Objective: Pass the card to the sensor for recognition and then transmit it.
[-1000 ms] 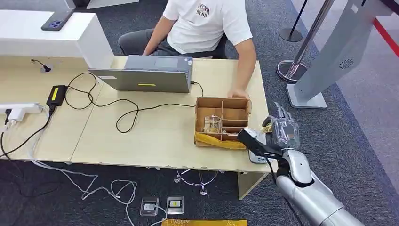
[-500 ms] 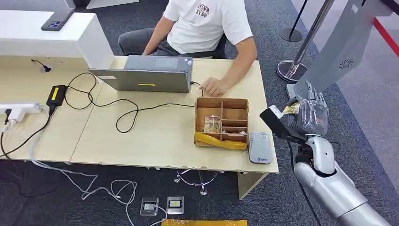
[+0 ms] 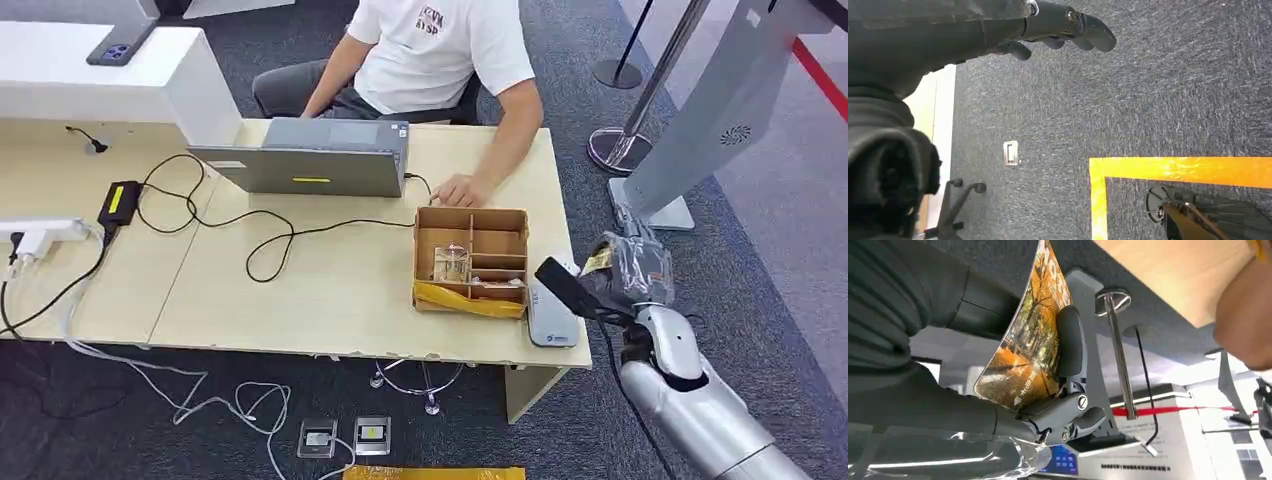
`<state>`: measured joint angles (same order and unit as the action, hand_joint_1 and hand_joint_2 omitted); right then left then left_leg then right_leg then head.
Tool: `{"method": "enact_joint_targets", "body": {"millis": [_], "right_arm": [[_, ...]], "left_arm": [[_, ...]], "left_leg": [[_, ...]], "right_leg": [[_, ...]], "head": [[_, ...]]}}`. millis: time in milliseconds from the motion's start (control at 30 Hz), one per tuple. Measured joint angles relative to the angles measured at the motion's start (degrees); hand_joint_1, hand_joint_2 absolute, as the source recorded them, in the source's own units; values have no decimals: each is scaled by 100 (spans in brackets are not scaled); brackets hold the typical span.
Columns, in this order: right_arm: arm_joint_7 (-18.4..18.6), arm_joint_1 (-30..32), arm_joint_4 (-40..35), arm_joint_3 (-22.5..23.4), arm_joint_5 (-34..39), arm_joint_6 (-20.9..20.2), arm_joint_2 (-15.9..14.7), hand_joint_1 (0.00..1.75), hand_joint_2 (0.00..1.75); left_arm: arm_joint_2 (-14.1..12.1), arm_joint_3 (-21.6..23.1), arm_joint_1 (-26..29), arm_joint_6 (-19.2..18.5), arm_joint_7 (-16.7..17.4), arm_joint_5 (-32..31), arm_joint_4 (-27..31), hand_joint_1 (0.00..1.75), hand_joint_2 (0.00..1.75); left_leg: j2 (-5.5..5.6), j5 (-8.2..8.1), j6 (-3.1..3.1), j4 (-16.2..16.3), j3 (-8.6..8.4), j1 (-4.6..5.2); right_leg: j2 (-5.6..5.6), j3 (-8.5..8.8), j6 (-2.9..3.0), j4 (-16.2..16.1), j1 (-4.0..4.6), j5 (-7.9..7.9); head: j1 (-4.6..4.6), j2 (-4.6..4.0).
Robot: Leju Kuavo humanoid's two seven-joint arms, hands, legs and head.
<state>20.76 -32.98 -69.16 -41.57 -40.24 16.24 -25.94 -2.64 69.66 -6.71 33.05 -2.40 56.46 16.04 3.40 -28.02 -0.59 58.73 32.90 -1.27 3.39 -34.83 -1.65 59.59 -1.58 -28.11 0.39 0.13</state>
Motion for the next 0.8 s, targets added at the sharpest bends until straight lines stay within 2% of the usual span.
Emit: {"method": "enact_joint_targets", "body": {"millis": [267,800], "right_arm": [[-37,119,367,-125,182,-2,133,175,175],[83,447,606,-166,321,9,177,175,175]], "left_arm": [[0,0,0,2,4,44,0,0,0],[0,0,-1,-2,11,-11,0,0,0]], "left_leg": [[1,0,0,0,0,1],[-1,-2,-1,0,-1,1]], "right_leg": [[-1,0,0,0,-1,0],[1,-2,0,0,0,0]], "head": [[0,0],[0,0]]}}
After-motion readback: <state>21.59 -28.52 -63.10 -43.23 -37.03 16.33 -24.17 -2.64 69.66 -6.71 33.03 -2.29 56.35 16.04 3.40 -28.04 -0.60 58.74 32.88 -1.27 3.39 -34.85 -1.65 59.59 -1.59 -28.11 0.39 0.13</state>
